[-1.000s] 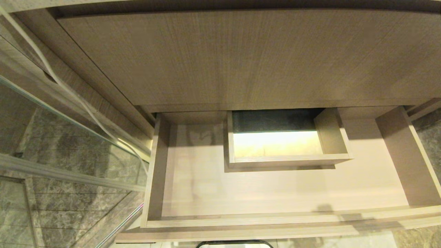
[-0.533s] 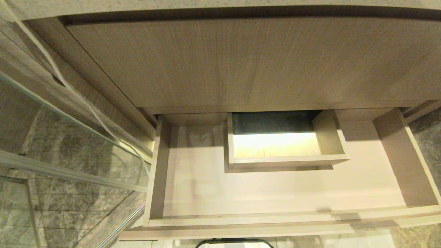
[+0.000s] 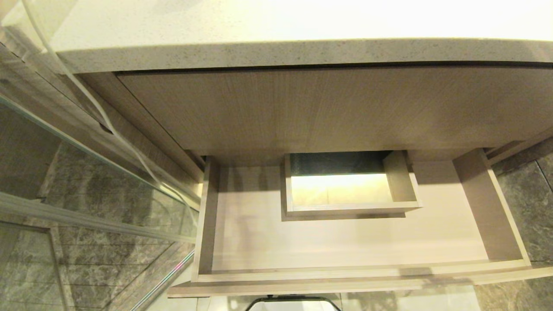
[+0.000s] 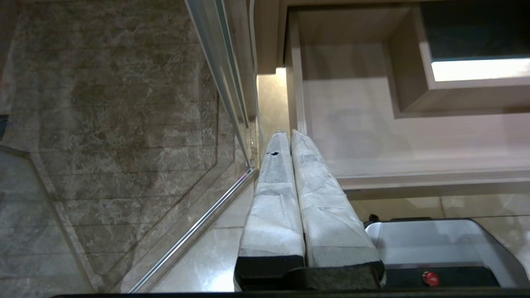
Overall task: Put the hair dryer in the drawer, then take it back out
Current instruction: Pick up the hairdryer
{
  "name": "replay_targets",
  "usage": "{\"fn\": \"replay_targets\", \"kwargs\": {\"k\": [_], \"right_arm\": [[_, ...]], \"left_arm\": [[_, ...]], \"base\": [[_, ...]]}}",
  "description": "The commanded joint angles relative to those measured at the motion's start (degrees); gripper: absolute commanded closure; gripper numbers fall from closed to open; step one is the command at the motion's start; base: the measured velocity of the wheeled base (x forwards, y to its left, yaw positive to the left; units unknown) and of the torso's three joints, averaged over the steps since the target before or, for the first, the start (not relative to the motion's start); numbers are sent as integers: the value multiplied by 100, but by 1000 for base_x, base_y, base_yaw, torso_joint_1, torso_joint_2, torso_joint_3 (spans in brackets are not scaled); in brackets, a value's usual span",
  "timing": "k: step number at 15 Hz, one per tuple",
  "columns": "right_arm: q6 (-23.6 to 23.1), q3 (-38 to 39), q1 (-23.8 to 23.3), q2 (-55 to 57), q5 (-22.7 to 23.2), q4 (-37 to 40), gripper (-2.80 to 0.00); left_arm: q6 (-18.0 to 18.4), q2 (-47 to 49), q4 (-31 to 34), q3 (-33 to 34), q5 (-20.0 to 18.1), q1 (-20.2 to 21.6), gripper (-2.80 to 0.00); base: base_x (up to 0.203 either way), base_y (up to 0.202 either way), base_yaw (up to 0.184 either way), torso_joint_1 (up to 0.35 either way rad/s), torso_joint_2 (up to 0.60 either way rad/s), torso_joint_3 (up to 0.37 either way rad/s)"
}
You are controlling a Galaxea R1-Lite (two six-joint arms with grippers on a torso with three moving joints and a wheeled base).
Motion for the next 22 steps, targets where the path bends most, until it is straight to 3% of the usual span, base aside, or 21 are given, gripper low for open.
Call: {"fn": "replay_targets", "kwargs": {"k": [1, 11, 15, 22], "right_arm": [[-10, -28, -19, 0, 4, 10, 0], [-26, -359, -184, 149, -24, 12, 0], [-51, -644, -326, 283, -22, 43, 0], [-275, -767, -493, 290, -31, 10, 0]], "left_arm": [[-3, 6, -5, -1, 1, -6, 0], [-3, 6, -5, -1, 1, 2, 0], [-3, -2, -5, -1, 1, 2, 0], [-3, 6, -5, -1, 1, -6, 0]], "base": [[0, 0, 0, 301, -535, -256], [0, 0, 0, 282, -542, -247], [0, 0, 0, 33, -1, 13], [0, 0, 0, 266, -4, 251]]}}
